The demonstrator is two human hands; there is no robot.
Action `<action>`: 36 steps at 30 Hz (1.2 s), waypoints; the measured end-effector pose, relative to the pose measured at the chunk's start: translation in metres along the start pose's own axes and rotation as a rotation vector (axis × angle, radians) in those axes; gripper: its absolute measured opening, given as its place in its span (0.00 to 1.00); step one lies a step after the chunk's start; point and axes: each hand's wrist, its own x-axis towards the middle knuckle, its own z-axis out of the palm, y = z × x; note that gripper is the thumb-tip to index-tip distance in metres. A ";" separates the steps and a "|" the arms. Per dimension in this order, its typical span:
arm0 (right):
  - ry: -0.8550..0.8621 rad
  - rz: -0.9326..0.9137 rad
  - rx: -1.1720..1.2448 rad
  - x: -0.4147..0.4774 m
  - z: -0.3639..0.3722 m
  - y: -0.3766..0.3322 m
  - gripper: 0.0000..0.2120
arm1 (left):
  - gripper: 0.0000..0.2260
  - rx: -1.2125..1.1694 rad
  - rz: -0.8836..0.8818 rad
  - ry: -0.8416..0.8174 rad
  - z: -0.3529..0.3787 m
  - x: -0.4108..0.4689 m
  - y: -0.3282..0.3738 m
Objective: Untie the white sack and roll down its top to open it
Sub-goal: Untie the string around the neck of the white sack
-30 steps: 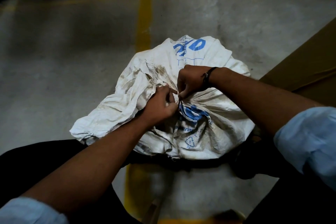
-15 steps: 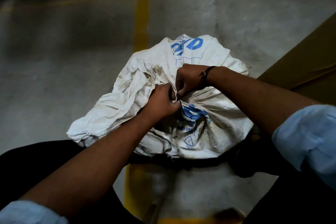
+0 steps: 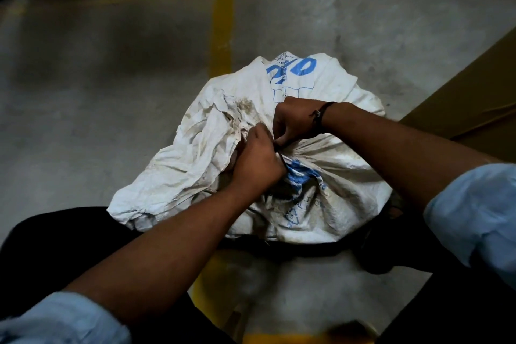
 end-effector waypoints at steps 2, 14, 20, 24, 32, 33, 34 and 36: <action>0.004 -0.001 0.000 0.000 0.001 0.000 0.07 | 0.18 -0.119 -0.026 -0.001 -0.002 -0.002 -0.003; 0.031 0.003 -0.001 0.001 0.003 0.003 0.08 | 0.19 -0.245 0.115 -0.063 -0.009 0.002 -0.019; 0.028 0.004 0.021 -0.001 0.003 0.002 0.06 | 0.22 -0.258 0.101 -0.032 -0.007 0.000 -0.013; 0.022 0.018 0.033 0.000 0.003 0.005 0.06 | 0.22 -0.253 0.130 -0.080 -0.011 0.003 -0.019; 0.036 0.014 0.042 0.001 0.002 0.004 0.06 | 0.22 -0.302 0.144 -0.110 -0.010 0.010 -0.026; 0.045 0.012 0.047 0.001 0.002 0.004 0.06 | 0.22 -0.364 0.113 -0.115 -0.011 0.012 -0.027; 0.055 0.010 0.058 0.001 0.002 0.005 0.06 | 0.21 -0.433 0.076 -0.119 -0.011 0.014 -0.029; 0.067 0.014 0.077 0.001 0.003 0.005 0.07 | 0.19 -0.530 0.008 -0.122 -0.013 0.014 -0.031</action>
